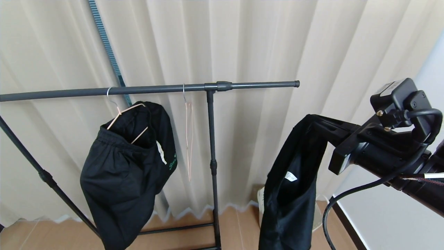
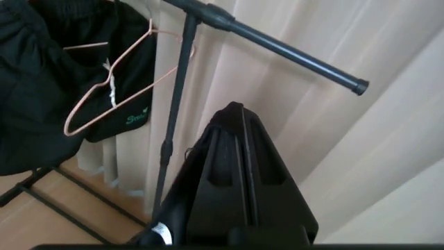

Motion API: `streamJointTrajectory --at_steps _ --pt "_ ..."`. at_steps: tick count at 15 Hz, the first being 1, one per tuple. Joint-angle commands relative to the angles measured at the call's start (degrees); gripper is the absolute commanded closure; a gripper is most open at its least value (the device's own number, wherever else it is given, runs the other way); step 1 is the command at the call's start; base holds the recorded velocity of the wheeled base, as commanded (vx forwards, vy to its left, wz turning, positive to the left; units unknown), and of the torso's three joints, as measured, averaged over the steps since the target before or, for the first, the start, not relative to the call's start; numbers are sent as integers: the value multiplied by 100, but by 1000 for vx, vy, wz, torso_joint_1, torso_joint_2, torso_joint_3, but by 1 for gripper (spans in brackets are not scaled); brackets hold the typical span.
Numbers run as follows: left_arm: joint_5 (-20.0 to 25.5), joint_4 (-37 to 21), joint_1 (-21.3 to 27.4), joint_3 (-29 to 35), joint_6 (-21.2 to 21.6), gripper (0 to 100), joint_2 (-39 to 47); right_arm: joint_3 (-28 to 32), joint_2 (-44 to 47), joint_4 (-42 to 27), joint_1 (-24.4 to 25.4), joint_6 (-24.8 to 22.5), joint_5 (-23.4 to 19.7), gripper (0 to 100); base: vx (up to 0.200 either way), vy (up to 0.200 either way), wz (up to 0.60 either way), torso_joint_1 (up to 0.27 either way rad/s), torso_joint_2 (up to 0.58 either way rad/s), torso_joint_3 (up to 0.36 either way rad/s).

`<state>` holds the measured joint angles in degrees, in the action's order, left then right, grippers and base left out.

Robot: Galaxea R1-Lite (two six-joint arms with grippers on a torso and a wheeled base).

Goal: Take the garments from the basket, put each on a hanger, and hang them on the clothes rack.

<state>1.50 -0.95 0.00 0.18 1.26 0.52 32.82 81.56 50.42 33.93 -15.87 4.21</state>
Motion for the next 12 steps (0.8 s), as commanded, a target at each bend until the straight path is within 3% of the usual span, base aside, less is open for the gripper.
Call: streamJointTrajectory --at_steps 1,2,12 --pt "-1 7 -9 -1 -3 0 9 5 -8 3 0 -4 1 100 -200 0 0 2 -2 -2" --pt "-1 7 -9 8 -3 0 9 -3 -8 3 0 -4 1 100 -200 0 0 7 2 -2" --pt "-1 7 -9 8 -11 0 9 -12 -8 3 0 -4 1 100 0 200 0 1 1 2"
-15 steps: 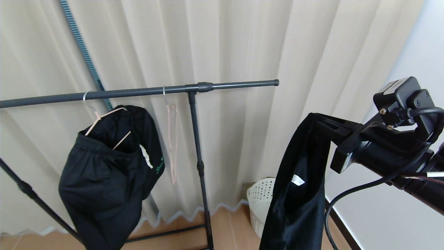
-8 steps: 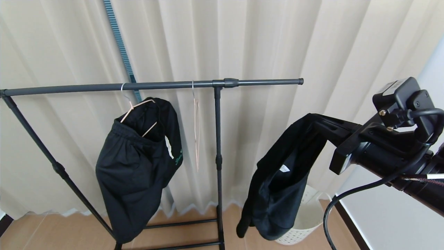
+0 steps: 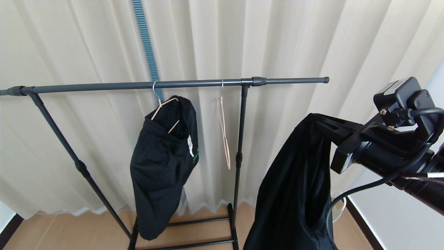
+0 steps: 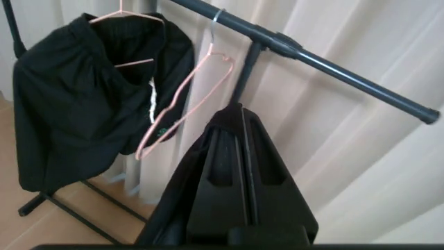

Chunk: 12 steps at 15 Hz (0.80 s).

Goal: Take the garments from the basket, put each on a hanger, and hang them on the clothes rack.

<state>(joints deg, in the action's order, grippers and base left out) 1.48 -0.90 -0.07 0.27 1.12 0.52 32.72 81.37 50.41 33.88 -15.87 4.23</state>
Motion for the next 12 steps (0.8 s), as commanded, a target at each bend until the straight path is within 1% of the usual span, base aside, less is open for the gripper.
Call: streamJointTrajectory --at_steps 1,6,9,12 --pt "2 2 -1 0 2 0 9 -2 10 4 5 -4 -1 100 0 200 0 12 -2 -2" --pt "2 2 -1 0 2 0 9 -2 10 4 5 -4 -1 100 0 200 0 3 1 4" --pt "2 2 -1 0 2 0 9 -2 10 4 5 -4 -1 100 -200 0 0 -1 4 4" --pt "-7 2 -1 -9 20 0 9 -20 10 4 5 -4 -1 100 0 0 0 0 0 0"
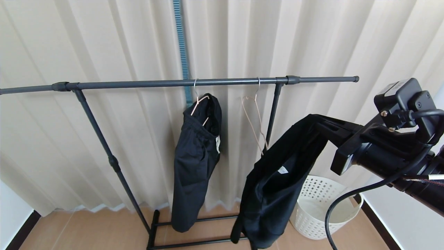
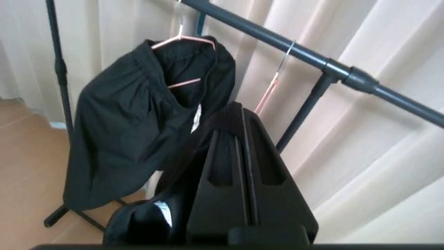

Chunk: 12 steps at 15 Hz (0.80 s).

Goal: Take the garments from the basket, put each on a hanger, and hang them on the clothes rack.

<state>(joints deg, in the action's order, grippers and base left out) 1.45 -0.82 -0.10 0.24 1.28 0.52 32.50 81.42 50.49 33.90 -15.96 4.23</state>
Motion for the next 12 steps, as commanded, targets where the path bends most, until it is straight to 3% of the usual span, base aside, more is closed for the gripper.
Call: streamJointTrajectory --at_steps 1,3,4,5,7,8,9,10,11,12 --pt "4 -6 1 -16 57 0 9 -68 -12 -4 2 -30 -1 100 0 0 0 0 0 0" --pt "-13 -85 -8 37 197 0 44 -121 5 -4 55 -250 -1 100 0 0 0 0 0 0" --pt "-22 -147 -25 222 707 0 422 55 84 -57 328 -408 96 100 0 0 0 0 0 0" --pt "13 -129 -25 705 654 0 1204 301 243 -127 503 -408 333 100 0 0 0 0 0 0" --pt "136 -112 186 2041 -269 0 3261 1083 726 -347 635 -399 807 100 0 0 0 0 0 0" --pt "136 -112 616 2674 -822 0 4201 1522 1025 -488 635 -364 825 100 0 0 0 0 0 0" --pt "92 -138 1469 3421 -1640 0 5159 1936 1324 -646 635 -162 843 100 0 0 0 0 0 0" --pt "13 -147 1873 3693 -1974 0 5529 2076 1438 -708 635 5 851 100 0 0 0 0 0 0" --pt "-479 -138 2901 4335 -2475 0 6592 2190 1666 -725 644 523 1001 100 0 0 0 0 0 0" --pt "-743 -94 3279 4616 -2554 0 7269 2208 1772 -716 653 761 1080 100 0 0 0 0 0 0"
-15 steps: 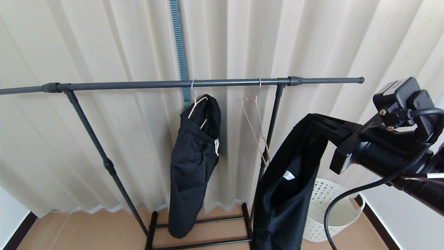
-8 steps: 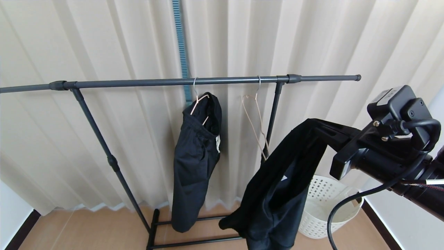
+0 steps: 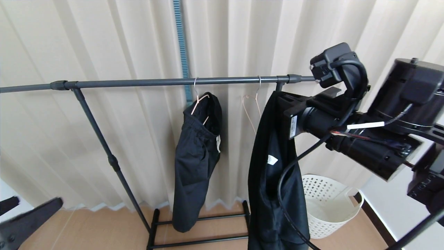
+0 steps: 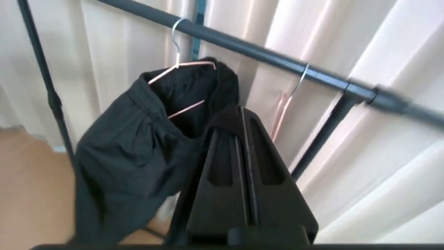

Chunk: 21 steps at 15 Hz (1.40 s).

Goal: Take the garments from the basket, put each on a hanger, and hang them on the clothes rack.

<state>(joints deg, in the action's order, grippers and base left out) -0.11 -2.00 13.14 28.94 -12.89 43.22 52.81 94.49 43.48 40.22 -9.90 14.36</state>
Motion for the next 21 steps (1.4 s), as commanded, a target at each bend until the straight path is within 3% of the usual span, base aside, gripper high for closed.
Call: streamJointTrajectory --at_steps 1,3,6,8,10,14,21 --pt "-692 15 2105 1922 -1155 0 3369 195 544 29 56 208 128 100 0 0 0 0 0 0" --pt "-666 24 2412 1966 -1471 0 3940 283 571 55 136 348 322 100 0 0 0 0 0 0" --pt "64 341 2245 1870 -2157 0 4599 441 764 108 593 612 691 100 0 0 0 0 0 0" --pt "275 367 2237 1799 -2289 0 4810 485 992 398 733 717 972 100 0 0 0 0 0 0" --pt "327 745 2237 1544 -2289 0 5109 493 1309 925 812 717 1166 100 0 0 0 0 0 0" --pt "327 1747 2298 1202 -2324 0 5522 476 1379 960 1085 797 1183 100 0 0 0 0 0 0" --pt "239 1931 2456 1184 -2412 0 5672 388 1300 969 1445 849 1517 100 0 0 0 0 0 0"
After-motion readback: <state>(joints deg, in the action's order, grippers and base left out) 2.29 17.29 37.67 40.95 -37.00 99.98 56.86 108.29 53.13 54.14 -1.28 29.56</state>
